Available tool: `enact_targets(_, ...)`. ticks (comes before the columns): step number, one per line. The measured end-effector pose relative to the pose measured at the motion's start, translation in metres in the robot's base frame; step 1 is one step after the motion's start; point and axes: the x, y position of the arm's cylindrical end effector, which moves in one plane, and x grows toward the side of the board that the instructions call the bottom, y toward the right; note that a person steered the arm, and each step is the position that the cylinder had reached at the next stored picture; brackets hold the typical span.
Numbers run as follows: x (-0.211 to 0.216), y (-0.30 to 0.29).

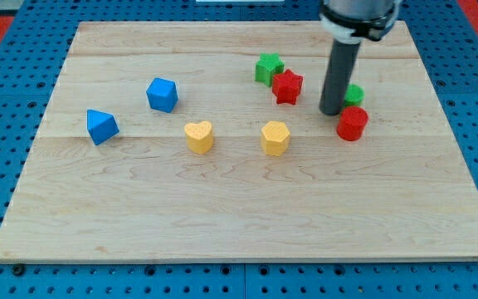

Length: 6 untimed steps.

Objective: Move the red circle towards bottom right of the red star

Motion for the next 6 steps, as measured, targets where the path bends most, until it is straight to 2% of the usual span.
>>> enact_targets(1,-0.012,0.019)
enact_targets(2,-0.002,0.033)
enact_targets(3,0.031,0.099)
enact_targets(4,0.062,0.088)
enact_targets(5,0.065,0.035)
enact_targets(6,0.044,0.014)
